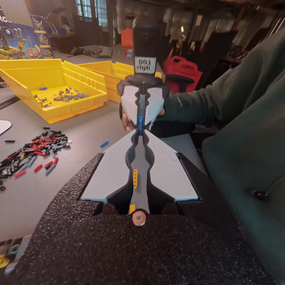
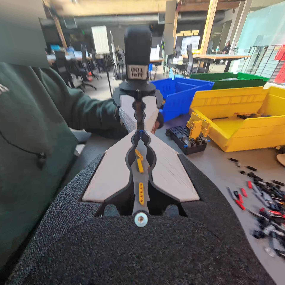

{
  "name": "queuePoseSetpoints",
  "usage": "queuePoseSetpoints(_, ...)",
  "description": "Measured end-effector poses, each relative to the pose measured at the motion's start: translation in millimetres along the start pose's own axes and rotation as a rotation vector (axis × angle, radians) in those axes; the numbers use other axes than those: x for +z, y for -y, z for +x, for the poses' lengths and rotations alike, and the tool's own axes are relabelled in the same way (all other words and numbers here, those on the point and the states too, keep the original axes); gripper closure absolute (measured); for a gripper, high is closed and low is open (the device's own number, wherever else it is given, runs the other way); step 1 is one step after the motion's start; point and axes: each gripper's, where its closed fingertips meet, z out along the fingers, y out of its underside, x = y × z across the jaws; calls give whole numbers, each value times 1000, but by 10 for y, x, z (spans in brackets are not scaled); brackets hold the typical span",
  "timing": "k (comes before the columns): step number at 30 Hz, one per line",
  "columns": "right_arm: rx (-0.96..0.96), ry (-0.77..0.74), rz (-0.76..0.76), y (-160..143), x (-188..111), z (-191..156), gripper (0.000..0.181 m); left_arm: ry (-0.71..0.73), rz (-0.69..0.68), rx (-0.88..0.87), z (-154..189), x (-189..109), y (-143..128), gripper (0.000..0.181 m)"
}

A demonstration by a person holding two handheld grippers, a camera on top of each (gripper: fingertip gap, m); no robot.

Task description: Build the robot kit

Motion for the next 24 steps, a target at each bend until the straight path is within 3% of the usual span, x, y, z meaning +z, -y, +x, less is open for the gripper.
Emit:
queuePoseSetpoints(5, -251, -26, -332, -319, -23, 7, 176, 76, -186, 178, -47, 70, -295, 178)
queuePoseSetpoints(10, -324, 10, -472, -453, -19, -13, 176, 64, -237, 205, -37, 82, -412, 178)
queuePoseSetpoints(16, -278, 50, -510, -597, -42, -85, 176, 27, -275, 214, 29, 117, -532, 178)
queuePoseSetpoints(24, -212, 22, -425, -604, -85, -157, 177, 11, -274, 237, 108, 158, -544, 178)
